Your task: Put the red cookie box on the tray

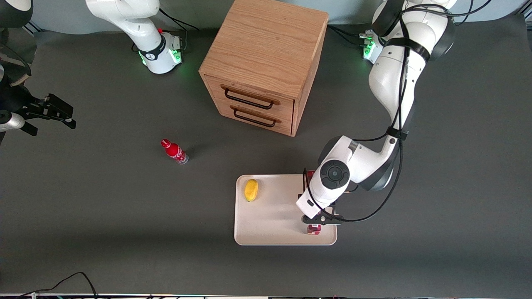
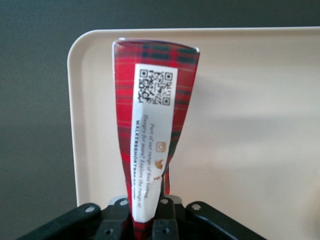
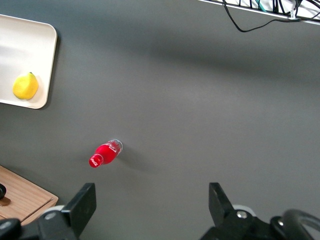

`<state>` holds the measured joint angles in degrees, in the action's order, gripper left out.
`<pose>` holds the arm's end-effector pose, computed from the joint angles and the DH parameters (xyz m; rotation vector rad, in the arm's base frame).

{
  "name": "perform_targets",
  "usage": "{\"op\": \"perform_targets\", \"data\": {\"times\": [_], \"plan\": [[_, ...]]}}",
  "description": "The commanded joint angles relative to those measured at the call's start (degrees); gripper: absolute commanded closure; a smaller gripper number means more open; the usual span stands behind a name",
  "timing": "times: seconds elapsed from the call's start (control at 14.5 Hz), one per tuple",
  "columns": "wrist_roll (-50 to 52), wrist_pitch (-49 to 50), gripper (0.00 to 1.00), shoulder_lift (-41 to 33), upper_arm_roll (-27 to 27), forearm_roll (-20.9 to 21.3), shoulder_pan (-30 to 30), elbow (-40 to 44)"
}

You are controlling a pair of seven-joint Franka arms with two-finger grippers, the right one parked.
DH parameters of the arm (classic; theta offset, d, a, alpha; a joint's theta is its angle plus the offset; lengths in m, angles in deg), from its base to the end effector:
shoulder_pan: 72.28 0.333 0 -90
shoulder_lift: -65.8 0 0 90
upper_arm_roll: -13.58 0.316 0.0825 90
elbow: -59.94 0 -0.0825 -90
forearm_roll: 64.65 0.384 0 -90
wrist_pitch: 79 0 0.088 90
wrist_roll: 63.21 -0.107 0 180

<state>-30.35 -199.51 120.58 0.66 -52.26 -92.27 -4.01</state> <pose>0.6843 -0.3641 0.2414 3.1187 -0.0127 0.0747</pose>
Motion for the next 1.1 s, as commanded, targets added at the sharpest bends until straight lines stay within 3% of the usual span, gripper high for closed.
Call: {"op": "perform_targets", "data": {"times": [0.0,0.07,0.14,0.21,0.28,0.41,0.69,0.9,1.03], "plan": [[1.67,-1.21,1.00,0.85,0.88,1.50,-1.10,1.46],[1.67,-1.39,1.00,0.85,0.88,1.50,-1.01,1.37],[1.59,-1.39,0.86,0.94,0.88,1.50,-1.01,1.37],[1.50,-1.39,0.54,0.94,0.88,1.50,-0.92,1.29],[1.50,-1.48,0.09,0.94,0.97,1.58,-0.92,1.02],[1.50,-1.66,0.00,0.85,0.88,2.37,-0.92,0.93],[1.24,0.27,0.00,-1.95,0.88,3.17,0.57,0.41],[-1.39,10.18,0.00,-9.41,-0.34,2.55,5.04,-0.47],[-6.91,15.98,0.00,-14.15,-2.10,-0.07,9.25,-0.47]]}}
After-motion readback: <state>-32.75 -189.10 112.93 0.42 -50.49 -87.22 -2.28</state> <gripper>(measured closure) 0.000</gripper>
